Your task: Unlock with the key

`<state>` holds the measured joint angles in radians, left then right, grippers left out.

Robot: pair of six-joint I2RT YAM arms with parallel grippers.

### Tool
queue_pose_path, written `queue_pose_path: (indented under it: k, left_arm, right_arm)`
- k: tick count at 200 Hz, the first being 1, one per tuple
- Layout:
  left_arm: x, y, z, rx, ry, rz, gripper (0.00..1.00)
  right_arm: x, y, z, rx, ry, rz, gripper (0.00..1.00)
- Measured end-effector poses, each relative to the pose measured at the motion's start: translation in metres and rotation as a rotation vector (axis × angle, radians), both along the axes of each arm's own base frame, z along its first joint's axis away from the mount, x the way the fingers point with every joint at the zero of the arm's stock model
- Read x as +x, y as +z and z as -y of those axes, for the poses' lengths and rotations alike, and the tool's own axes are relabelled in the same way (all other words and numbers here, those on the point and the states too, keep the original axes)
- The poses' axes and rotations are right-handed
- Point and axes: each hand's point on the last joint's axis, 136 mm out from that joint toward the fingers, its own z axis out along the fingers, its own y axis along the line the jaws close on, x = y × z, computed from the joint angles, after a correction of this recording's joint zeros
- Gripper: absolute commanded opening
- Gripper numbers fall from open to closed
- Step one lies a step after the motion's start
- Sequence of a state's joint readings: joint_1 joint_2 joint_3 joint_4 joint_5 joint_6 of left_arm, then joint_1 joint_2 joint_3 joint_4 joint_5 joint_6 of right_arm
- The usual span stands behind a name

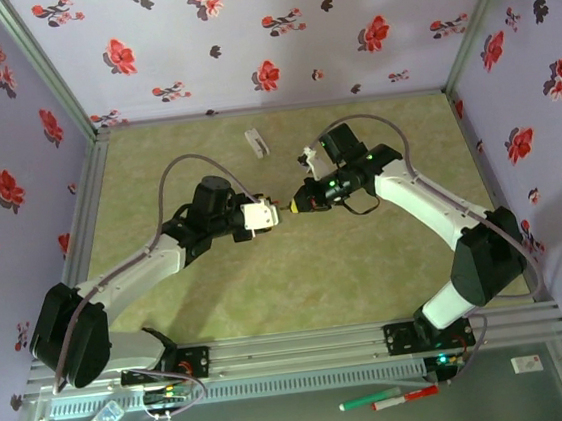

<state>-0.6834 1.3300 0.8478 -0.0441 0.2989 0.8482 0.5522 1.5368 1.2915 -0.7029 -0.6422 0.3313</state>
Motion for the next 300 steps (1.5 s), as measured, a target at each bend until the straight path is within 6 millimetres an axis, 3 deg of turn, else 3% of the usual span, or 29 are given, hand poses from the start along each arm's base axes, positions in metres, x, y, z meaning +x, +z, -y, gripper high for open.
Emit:
queue_pose_path:
  k: [51, 100, 128, 165, 225, 300]
  left_arm:
    - [-0.015, -0.016, -0.006, 0.035, -0.005, -0.107, 0.04]
    - [-0.015, -0.017, -0.007, 0.030, 0.016, -0.138, 0.00]
    - [-0.003, -0.017, -0.005, 0.027, 0.071, -0.044, 0.00]
    - [0.002, -0.028, -0.007, 0.066, 0.132, 0.066, 0.00]
    - [0.002, -0.024, -0.007, 0.073, 0.146, 0.035, 0.00]
    - [-0.008, -0.024, 0.004, 0.090, 0.101, 0.006, 0.00]
  right_arm:
    - [-0.013, -0.011, -0.007, -0.118, 0.124, 0.137, 0.00]
    - [-0.014, -0.013, -0.009, -0.116, 0.153, 0.194, 0.00]
    - [-0.009, -0.011, -0.011, -0.098, 0.098, 0.165, 0.00]
    - [-0.004, -0.028, -0.017, -0.075, 0.006, 0.007, 0.00]
    - [-0.028, -0.035, -0.028, -0.101, 0.121, 0.033, 0.00]
    - [-0.034, -0.042, -0.014, -0.154, 0.152, 0.065, 0.00]
